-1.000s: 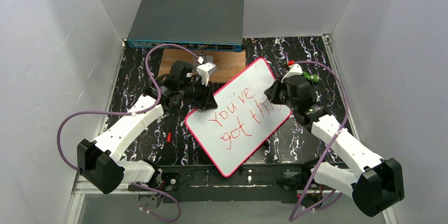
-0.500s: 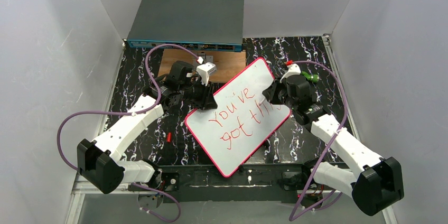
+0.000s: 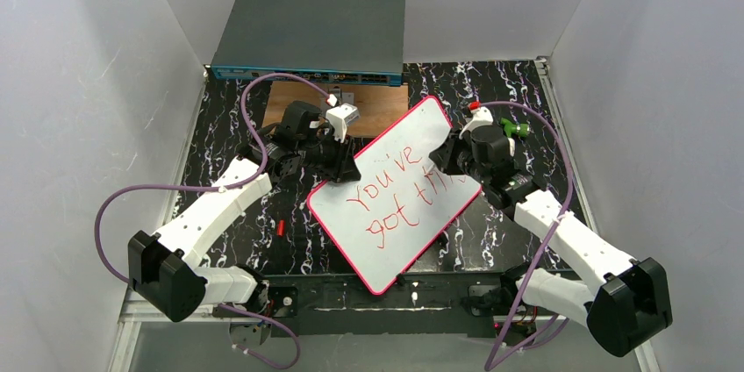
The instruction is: Write a sentence on the whiteboard
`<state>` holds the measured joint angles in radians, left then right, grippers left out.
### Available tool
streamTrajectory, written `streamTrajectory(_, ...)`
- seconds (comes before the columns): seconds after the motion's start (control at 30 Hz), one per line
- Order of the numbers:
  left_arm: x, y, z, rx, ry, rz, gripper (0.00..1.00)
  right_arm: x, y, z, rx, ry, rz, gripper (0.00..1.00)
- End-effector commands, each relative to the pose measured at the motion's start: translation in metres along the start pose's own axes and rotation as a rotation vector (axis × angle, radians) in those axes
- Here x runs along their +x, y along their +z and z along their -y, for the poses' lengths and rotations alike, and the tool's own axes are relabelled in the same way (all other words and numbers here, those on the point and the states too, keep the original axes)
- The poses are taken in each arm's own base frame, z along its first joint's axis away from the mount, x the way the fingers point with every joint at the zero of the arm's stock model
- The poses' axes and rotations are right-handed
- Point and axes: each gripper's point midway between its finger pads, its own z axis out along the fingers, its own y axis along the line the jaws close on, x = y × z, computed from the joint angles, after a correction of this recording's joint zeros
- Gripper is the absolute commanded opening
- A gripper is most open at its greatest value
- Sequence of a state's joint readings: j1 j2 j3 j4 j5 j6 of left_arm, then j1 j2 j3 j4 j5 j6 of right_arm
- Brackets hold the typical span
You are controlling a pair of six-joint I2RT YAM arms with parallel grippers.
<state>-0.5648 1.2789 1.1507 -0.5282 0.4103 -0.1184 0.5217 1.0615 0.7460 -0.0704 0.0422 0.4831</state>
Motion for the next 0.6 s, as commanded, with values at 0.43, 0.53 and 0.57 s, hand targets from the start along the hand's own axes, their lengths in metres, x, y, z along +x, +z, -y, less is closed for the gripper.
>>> streamTrajectory(0.43,0.001,-0.008,-0.027,-0.134,0.112,0.012,0.00,-0.036,-0.028,-0.014,0.005,-0.031,0.096,0.01)
streamTrajectory(0.53,0.004,-0.008,-0.028,-0.140,0.110,0.008,0.00,-0.050,-0.057,-0.011,0.037,-0.053,0.135,0.01)
streamTrajectory(0.57,0.004,-0.008,-0.029,-0.142,0.130,0.007,0.00,-0.054,-0.067,-0.010,0.047,-0.054,0.154,0.01)
